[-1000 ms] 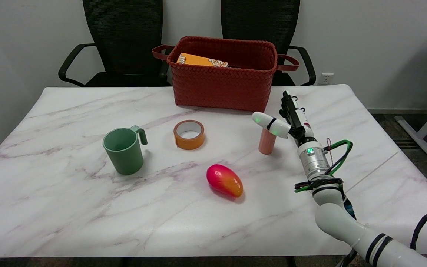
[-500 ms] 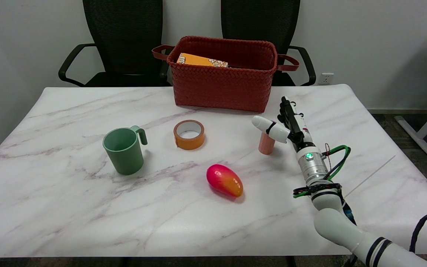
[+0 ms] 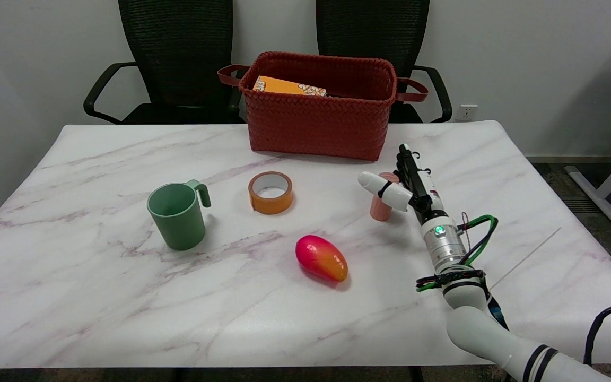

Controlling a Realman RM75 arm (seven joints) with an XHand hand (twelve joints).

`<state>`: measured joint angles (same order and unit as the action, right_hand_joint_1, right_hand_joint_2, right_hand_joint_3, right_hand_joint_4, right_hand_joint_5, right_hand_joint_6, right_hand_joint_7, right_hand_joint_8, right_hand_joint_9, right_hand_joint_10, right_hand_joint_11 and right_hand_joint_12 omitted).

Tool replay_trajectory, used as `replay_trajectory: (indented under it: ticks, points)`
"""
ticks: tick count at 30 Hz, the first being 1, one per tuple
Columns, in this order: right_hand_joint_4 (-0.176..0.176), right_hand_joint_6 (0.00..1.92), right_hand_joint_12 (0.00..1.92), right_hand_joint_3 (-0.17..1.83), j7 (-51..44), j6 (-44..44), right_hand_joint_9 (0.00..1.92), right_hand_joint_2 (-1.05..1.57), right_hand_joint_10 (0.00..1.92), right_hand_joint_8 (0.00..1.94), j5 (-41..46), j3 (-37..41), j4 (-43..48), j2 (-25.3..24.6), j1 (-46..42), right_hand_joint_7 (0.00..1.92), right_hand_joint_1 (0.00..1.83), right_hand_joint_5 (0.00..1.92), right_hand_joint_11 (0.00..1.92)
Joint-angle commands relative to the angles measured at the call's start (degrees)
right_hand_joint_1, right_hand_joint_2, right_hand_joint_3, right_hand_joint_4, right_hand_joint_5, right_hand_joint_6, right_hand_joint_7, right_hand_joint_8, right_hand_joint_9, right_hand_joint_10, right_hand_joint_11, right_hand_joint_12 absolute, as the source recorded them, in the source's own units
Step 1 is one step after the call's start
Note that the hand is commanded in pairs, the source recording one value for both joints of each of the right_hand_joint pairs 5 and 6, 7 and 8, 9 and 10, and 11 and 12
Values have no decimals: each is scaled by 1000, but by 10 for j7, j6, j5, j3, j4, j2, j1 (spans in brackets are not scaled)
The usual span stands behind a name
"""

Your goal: Pick up the wooden cylinder.

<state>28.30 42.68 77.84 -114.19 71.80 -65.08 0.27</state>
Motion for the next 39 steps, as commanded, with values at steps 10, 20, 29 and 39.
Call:
replay_trajectory:
  ticks: [10, 20, 29, 39]
  points:
    - [0, 0, 191, -175, 20, 6, 96, 686, 96, 90, -2, -32, -20, -3, 6, 90, 759, 0, 191]
    - [0, 0, 188, -175, 48, 9, 106, 684, 106, 96, -7, -44, -52, 0, 30, 96, 757, 0, 188]
    - [0, 0, 190, -175, 62, 8, 118, 677, 118, 103, -9, -46, -74, -2, 42, 103, 756, 0, 190]
    - [0, 0, 199, -175, 85, 7, 133, 675, 133, 118, -12, -48, -101, -11, 51, 118, 755, 0, 199]
